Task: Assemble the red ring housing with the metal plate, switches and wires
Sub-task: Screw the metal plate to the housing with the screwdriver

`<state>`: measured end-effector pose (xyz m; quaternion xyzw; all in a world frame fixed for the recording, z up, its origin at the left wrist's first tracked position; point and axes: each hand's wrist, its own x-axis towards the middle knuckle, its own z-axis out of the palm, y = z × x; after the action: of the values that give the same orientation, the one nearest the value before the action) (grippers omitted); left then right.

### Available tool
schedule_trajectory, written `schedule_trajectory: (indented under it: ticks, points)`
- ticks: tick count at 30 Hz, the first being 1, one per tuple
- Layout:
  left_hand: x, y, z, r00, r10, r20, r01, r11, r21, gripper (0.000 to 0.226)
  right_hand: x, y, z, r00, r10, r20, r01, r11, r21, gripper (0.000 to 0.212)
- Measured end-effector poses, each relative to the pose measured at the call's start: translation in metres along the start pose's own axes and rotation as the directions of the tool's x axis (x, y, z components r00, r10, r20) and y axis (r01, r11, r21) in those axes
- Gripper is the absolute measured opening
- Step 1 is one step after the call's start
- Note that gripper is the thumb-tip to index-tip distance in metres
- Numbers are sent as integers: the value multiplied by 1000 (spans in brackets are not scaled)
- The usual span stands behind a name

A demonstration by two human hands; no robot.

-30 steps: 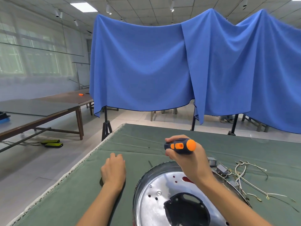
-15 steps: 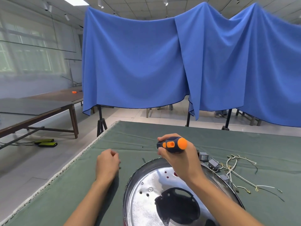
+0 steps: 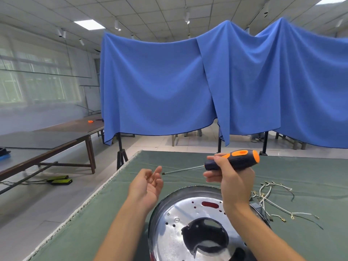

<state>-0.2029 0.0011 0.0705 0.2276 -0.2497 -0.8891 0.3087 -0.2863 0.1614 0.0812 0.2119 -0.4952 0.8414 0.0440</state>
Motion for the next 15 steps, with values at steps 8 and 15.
schedule_trajectory:
  ticks: [8, 15]
  points:
    - [11, 7, -29, 993, -83, -88, 75, 993, -89, 19, -8, -20, 14, 998, -56, 27, 53, 993, 104, 14]
    - [7, 7, -34, 982, -187, -34, 182, 977, -114, 20, -15, -15, 20, 997, -67, 29, 65, 995, 75, 12]
